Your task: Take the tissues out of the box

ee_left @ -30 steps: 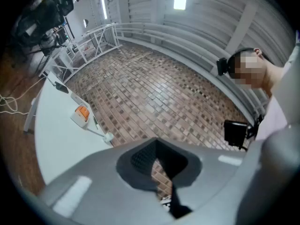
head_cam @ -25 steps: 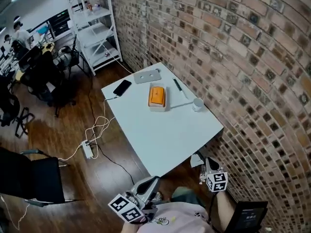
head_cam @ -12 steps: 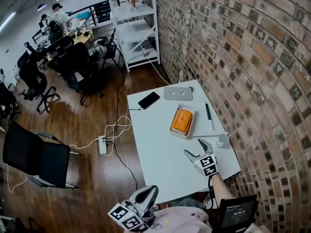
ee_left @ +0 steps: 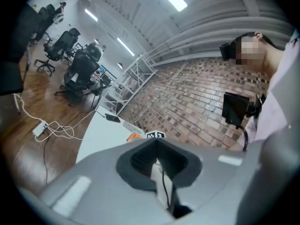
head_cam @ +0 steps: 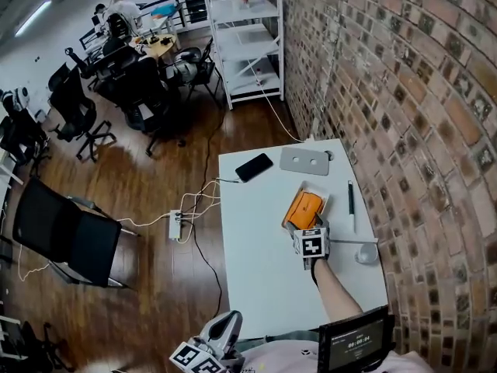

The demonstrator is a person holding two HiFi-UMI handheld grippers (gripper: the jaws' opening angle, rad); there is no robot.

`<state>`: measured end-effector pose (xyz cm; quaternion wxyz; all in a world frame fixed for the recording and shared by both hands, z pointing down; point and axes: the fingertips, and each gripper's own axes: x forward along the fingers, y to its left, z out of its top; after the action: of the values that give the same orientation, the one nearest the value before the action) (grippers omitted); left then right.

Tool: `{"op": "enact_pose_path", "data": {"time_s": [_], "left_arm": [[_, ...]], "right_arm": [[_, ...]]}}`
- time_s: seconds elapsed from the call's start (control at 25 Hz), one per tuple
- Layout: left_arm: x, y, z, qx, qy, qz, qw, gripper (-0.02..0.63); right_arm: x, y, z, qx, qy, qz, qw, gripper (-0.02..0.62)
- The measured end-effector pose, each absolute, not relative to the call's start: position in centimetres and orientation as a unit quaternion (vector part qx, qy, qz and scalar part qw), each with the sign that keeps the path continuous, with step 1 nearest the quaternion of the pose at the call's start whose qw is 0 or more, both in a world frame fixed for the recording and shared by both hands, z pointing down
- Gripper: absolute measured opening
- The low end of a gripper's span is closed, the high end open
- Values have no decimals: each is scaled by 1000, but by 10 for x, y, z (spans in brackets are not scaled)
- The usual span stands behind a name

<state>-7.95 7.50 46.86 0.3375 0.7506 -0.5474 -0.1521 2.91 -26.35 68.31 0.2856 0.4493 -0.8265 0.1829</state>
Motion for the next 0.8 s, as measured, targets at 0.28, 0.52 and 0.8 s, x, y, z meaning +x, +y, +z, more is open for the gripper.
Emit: {"op": "enact_pose_path", "data": {"time_s": [0.28, 0.52, 0.8], "left_arm": [[-82, 68, 489, 764, -536, -96, 346, 5], [-68, 47, 523, 793, -511, 13, 332, 30], [-39, -41, 599, 803, -503, 100, 302, 331]], "right_arm": [[20, -288, 705, 486, -775, 239, 327, 417], [24, -289, 713, 504, -762, 226, 337, 420], [22, -287, 708, 502, -777, 176, 338, 423]]}}
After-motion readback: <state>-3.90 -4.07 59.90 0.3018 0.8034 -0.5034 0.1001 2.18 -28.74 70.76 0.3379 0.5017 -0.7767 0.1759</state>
